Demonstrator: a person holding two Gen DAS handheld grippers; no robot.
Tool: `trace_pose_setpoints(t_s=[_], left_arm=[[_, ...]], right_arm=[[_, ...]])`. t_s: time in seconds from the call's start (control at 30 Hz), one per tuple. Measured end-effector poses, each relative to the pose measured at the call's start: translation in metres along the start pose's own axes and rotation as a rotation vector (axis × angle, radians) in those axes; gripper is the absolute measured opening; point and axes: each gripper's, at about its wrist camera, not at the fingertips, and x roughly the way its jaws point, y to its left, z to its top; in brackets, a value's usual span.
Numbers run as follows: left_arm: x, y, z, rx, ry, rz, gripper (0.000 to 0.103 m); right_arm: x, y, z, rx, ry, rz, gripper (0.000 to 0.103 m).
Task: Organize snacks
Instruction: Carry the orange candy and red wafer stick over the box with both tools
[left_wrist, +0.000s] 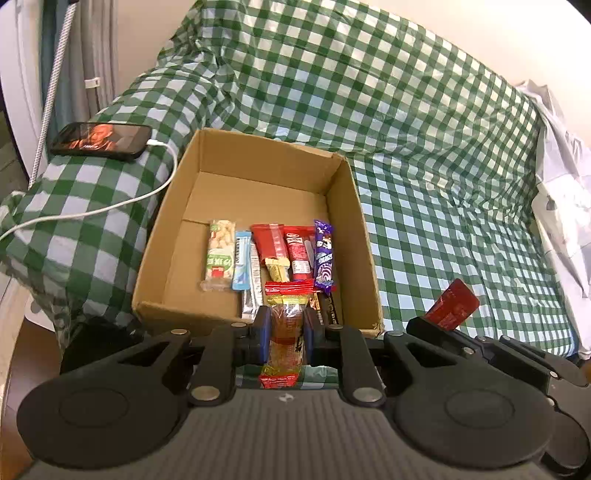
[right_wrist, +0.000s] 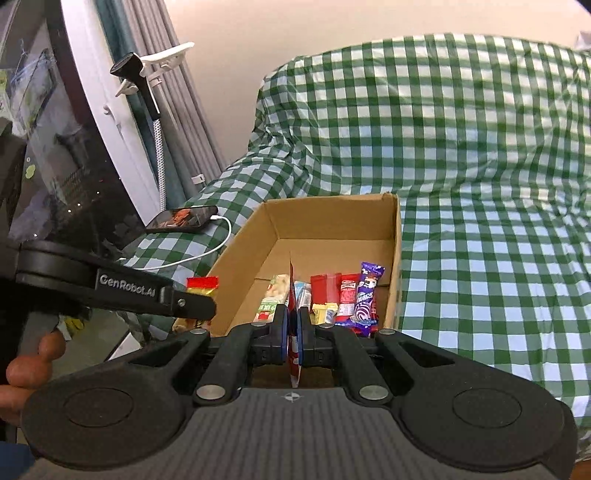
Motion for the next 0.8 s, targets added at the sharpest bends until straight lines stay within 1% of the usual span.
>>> trace_pose_setpoints(t_s=[0.13, 0.3, 0.53, 0.8], left_arm=[[-0.002, 0.012, -0.002, -0.012, -0.002, -0.01, 0.019], [0.007, 0.018, 0.004, -0.014, -0.002, -0.009, 0.019], [0.021, 0.021, 0.018, 0.014, 0.006, 0.008, 0.02], [0.039, 0.023, 0.039, 0.034, -0.001, 0.04, 0.02]], right_arm=[[0.0, 0.011, -0.002, -0.017, 0.008, -0.018, 0.005], [0.007, 0.021, -0.002, -0.048, 0.022, -0.036, 0.005], [0.017, 0.017, 0.0, -0.046, 0.053, -0.063, 0.005], [0.04, 0.012, 0.007, -0.04, 0.081, -0.066, 0.005]])
